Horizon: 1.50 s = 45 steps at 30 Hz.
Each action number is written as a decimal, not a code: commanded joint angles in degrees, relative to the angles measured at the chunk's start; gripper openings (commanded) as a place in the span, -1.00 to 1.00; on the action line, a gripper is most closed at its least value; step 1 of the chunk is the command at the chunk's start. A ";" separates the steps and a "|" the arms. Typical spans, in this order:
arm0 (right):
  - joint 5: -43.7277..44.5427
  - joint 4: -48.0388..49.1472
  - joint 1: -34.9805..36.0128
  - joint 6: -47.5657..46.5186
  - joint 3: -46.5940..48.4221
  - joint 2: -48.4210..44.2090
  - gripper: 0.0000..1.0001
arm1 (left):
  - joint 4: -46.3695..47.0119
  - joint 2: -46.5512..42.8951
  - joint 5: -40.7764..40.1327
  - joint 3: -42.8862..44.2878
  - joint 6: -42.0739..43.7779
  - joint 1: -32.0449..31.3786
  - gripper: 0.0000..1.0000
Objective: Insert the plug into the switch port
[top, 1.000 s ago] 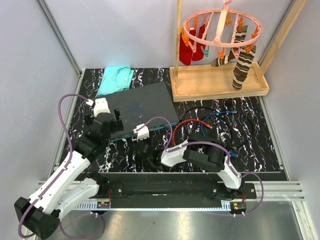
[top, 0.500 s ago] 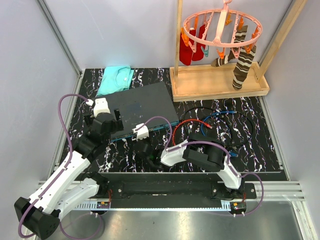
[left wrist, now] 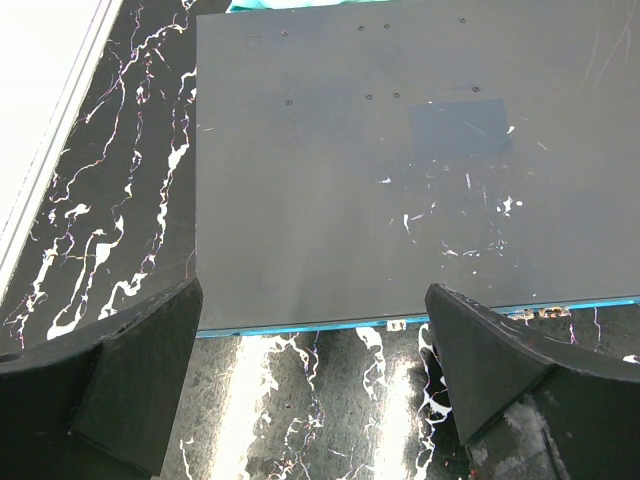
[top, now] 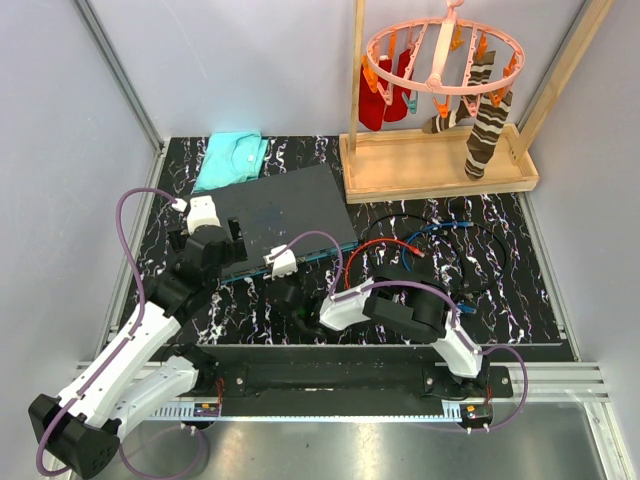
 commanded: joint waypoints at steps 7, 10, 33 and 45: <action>0.55 1.51 -3.28 0.46 4.92 0.80 -0.83 | 3.28 -0.06 -1.72 0.10 0.47 -0.21 0.98; 0.11 1.51 -3.81 0.37 5.19 0.36 -0.72 | 3.20 -0.06 -1.72 0.10 0.47 -0.21 0.97; -10.68 -15.88 -4.25 9.24 -0.43 -13.43 0.50 | 3.11 -0.14 -1.63 0.19 0.56 -0.03 0.98; -24.05 -26.26 -4.25 16.37 -3.51 -14.68 -0.41 | 3.11 -0.50 -1.71 0.28 0.56 0.49 0.98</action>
